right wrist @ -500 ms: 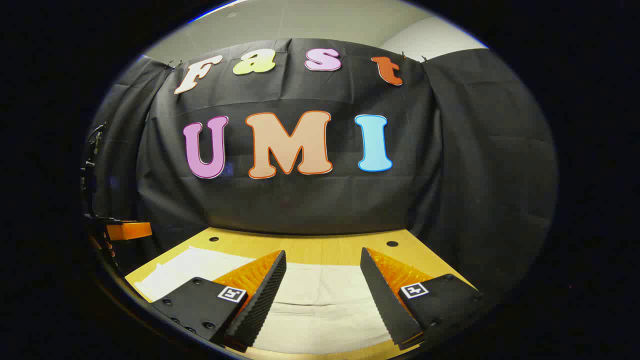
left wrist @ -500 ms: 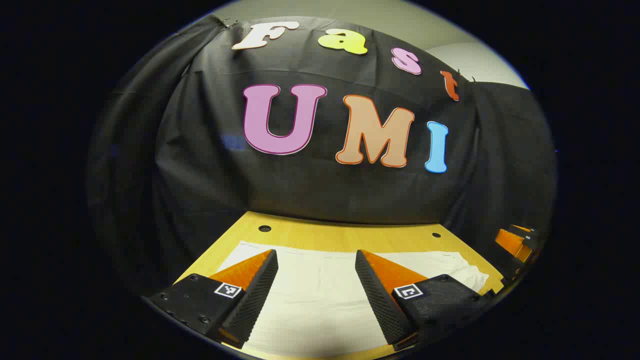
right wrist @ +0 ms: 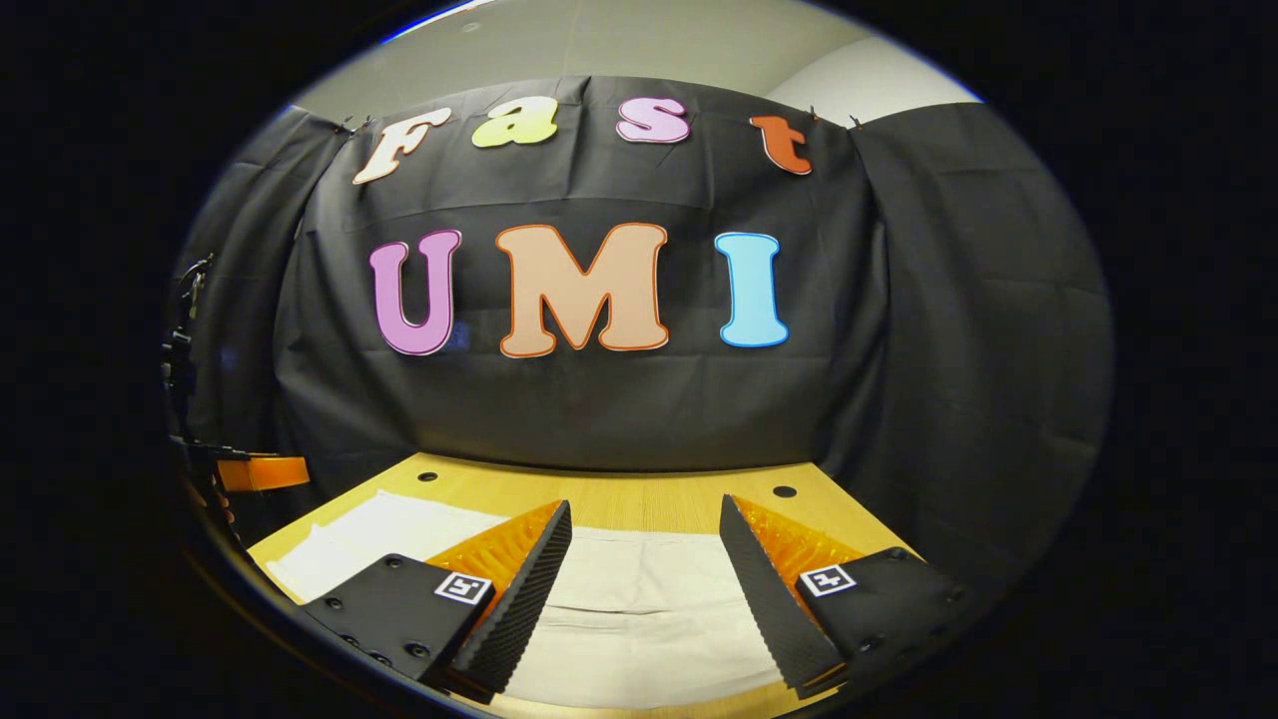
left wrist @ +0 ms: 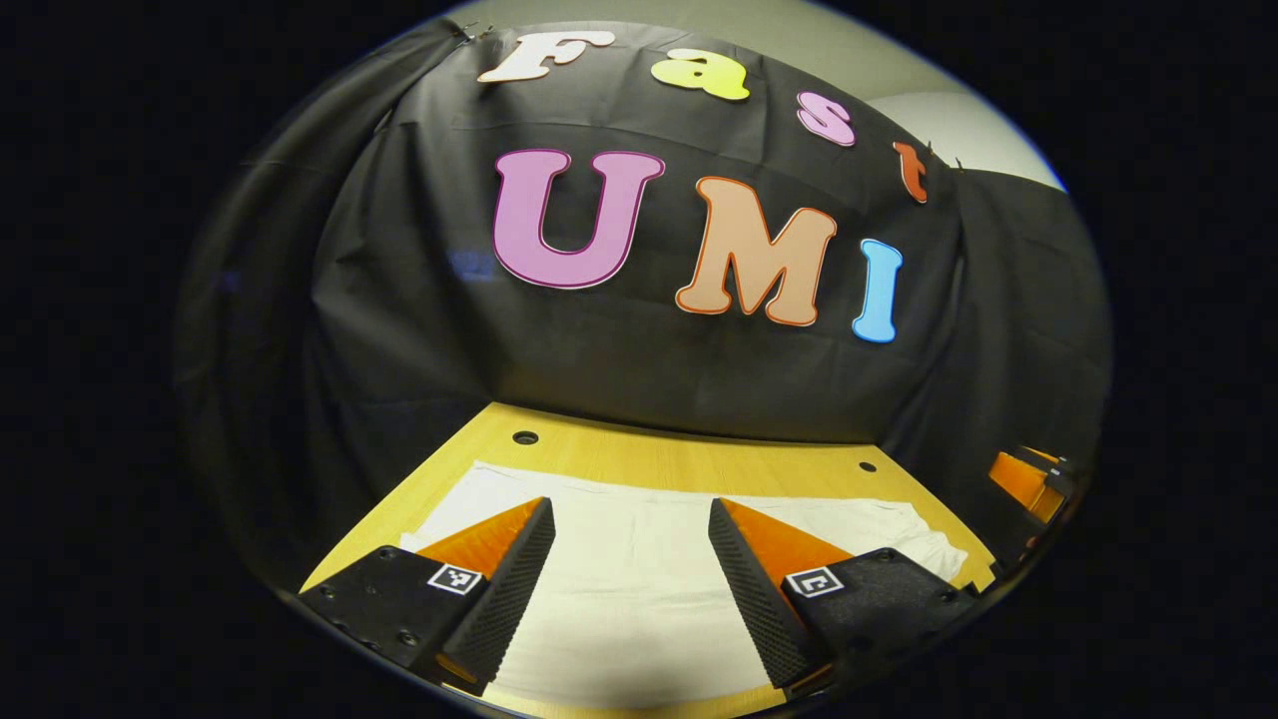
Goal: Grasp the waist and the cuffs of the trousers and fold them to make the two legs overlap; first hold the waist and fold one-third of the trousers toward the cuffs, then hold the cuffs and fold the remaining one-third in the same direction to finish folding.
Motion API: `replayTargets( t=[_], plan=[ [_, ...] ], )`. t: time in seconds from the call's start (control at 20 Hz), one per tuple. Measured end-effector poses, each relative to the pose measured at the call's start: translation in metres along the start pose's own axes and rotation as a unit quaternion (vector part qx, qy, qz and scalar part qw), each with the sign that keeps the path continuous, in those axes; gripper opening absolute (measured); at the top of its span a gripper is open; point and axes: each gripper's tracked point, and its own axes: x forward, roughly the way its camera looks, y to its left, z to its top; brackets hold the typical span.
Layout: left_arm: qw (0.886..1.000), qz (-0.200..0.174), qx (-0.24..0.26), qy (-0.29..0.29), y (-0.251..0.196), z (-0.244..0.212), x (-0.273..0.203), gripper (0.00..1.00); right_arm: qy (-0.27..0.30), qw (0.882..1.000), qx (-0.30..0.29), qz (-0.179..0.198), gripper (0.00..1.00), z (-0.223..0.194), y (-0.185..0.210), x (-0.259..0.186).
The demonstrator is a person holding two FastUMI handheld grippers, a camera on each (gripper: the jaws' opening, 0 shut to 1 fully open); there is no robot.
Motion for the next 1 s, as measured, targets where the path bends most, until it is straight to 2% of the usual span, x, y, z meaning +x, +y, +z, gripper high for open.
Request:
replayTargets(
  t=[0.3,0.5,0.7,0.8,0.9,1.0],
  plan=[
    [1.0,0.007,0.022,0.01,0.009,-0.011,-0.004,0.94,0.008,1.0,-0.01,0.007,0.96,-0.002,0.005,-0.004],
    [0.999,-0.007,0.034,0.017,0.007,-0.018,-0.001,0.94,0.013,1.0,-0.018,0.015,0.96,-0.005,0.015,-0.001],
    [0.997,-0.041,0.059,0.024,0.007,-0.024,0.007,0.94,0.018,0.999,-0.027,0.024,0.96,-0.011,0.028,0.0],
    [0.994,-0.059,0.086,0.043,0.012,-0.036,0.012,0.94,0.02,0.999,-0.028,0.027,0.96,-0.013,0.033,0.002],
    [0.987,-0.088,0.116,0.068,0.016,-0.051,0.015,0.94,0.02,0.999,-0.027,0.027,0.97,-0.015,0.039,0.0],
    [0.975,-0.129,0.147,0.105,0.02,-0.075,0.012,0.94,0.021,0.999,-0.024,0.027,0.97,-0.018,0.044,0.0]
  ],
)
